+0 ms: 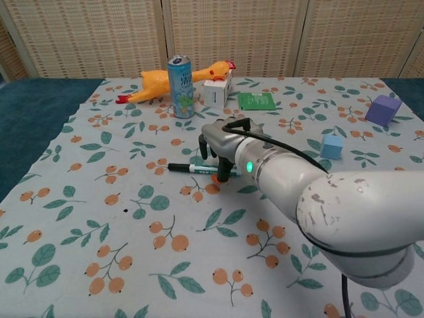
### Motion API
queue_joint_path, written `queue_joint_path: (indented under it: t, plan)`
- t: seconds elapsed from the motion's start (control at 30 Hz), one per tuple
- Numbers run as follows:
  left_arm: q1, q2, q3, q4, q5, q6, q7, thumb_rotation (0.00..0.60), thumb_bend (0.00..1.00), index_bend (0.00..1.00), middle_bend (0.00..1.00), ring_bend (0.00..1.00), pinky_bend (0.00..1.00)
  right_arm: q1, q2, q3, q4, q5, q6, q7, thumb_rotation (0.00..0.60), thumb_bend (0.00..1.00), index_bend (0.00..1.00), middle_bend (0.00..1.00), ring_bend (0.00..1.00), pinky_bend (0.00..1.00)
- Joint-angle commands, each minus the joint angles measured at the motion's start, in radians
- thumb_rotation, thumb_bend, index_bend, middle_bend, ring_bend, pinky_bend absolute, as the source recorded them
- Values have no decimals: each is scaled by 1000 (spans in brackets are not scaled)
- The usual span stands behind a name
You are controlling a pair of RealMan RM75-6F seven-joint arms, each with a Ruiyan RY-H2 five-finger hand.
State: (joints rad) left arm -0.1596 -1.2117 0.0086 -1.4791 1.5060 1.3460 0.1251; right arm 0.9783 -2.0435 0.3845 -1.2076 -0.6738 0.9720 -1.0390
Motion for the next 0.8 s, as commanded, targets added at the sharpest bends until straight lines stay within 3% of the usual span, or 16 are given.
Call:
queue_joint_path:
  t: [0.03, 0.43, 0.63, 0.8]
  plan:
    - [0, 2, -1, 2, -4, 0, -5, 600, 433, 0, 0, 0, 152, 32, -16, 1, 21, 22, -8, -19, 600, 314, 354, 320, 0, 0]
    - [-1, 9, 0, -4, -10, -3, -12, 600, 434, 0, 0, 0, 152, 78, -14, -13, 45, 114, 7, -51, 600, 316, 357, 320, 0, 0]
    - [-4, 11, 3, -7, -10, -8, -7, 600, 435, 0, 0, 0, 152, 86, -19, -33, 59, 106, 24, -39, 600, 316, 438, 368, 43, 0]
    - [-4, 10, 3, -5, -14, -9, -5, 600, 435, 0, 0, 0, 151, 94, -22, -43, 62, 115, 36, -49, 600, 311, 441, 370, 45, 0]
